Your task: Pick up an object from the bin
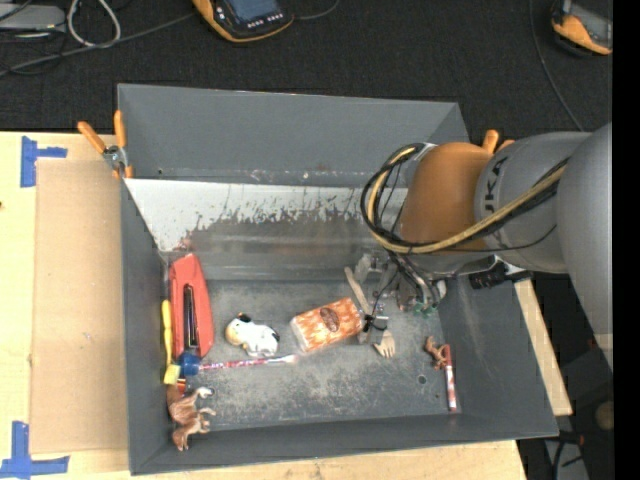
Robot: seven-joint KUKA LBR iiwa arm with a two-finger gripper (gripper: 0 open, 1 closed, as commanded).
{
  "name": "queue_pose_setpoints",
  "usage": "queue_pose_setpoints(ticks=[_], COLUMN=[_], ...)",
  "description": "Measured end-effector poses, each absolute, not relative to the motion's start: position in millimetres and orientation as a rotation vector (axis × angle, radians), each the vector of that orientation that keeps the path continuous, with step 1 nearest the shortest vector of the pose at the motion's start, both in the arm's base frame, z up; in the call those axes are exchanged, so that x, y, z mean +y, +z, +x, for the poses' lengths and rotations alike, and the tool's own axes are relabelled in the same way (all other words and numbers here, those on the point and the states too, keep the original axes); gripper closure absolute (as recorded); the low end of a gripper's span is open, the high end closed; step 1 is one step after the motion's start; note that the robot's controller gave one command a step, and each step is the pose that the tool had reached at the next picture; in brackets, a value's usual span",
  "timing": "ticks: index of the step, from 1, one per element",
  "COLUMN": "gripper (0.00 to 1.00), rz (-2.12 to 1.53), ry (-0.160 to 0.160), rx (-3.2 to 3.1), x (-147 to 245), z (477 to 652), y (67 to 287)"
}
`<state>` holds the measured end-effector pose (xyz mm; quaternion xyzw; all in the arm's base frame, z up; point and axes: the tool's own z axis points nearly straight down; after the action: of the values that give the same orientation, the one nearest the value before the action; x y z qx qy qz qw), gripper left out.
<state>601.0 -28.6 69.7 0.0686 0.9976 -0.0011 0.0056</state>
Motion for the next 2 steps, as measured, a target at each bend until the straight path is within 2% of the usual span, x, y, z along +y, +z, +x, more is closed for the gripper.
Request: queue_pose_setpoints(ticks=[1,2], gripper=[0.0,0.0], rz=[0.04,0.077], ry=[0.008,0.003], rx=[3.147,3.142], x=[-3.2,3.5], z=[586.2,587.1], y=[69.6,70.4])
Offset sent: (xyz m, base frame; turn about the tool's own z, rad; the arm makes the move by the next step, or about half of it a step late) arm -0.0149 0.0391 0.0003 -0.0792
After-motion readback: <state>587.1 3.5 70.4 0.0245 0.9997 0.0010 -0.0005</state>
